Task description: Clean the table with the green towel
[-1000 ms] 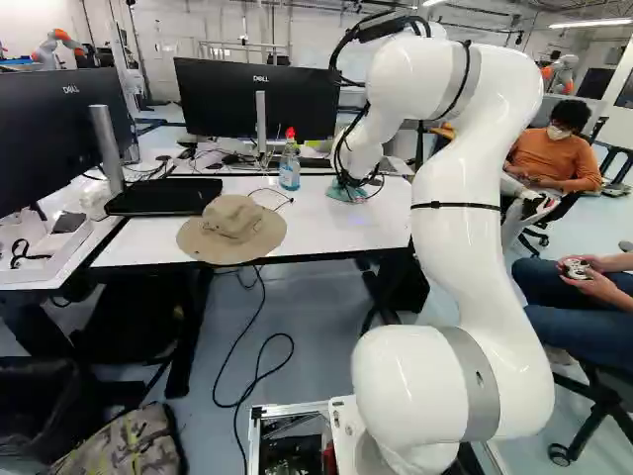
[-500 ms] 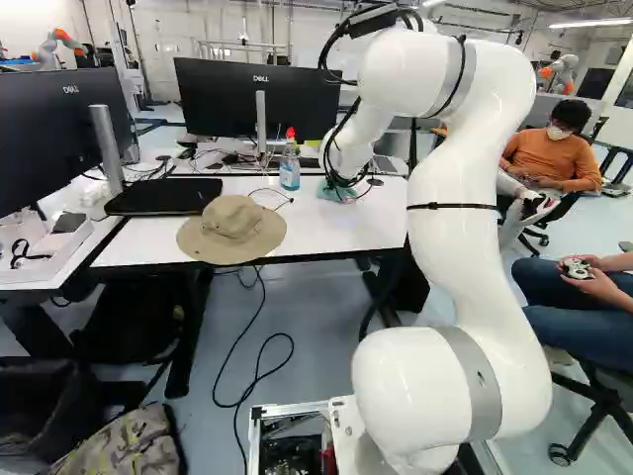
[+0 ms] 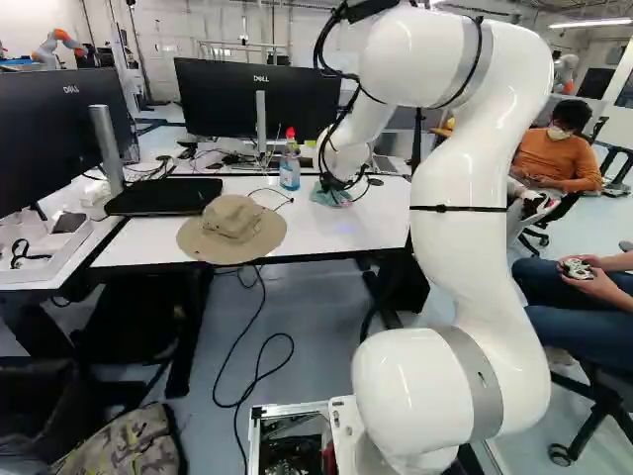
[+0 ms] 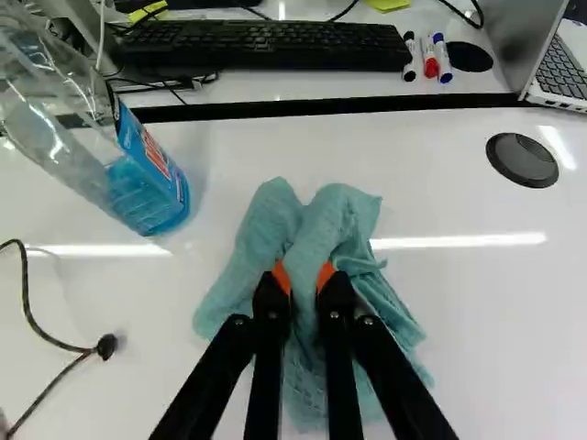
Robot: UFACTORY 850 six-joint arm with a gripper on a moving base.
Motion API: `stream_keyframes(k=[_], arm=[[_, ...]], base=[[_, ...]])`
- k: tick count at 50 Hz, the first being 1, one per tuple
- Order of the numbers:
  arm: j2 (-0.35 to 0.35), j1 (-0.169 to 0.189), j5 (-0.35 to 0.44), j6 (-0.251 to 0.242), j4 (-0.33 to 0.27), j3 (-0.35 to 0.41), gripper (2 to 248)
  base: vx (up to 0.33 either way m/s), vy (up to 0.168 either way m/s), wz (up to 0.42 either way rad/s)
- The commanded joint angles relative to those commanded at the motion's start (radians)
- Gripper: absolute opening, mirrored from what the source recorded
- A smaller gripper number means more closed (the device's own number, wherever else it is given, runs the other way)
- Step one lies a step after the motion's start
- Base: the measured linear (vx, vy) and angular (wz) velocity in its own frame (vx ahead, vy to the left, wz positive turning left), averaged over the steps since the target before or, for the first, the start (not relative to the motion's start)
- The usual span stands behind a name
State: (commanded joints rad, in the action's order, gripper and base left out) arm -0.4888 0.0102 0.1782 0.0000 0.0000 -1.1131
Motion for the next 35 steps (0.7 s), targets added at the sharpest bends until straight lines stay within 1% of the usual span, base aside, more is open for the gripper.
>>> stream_keyframes(k=[8, 15, 35], arm=[[0.034, 0.001, 0.0, 0.0, 0.0, 0.044, 47], [0.06, 0.008, 0.0, 0.0, 0.0, 0.079, 47], [0.111, 0.058, 0.0, 0.0, 0.0, 0.143, 47]], base=[[0.0, 0.0, 0.0], [0.0, 0.0, 0.0], [0.0, 0.0, 0.0]])
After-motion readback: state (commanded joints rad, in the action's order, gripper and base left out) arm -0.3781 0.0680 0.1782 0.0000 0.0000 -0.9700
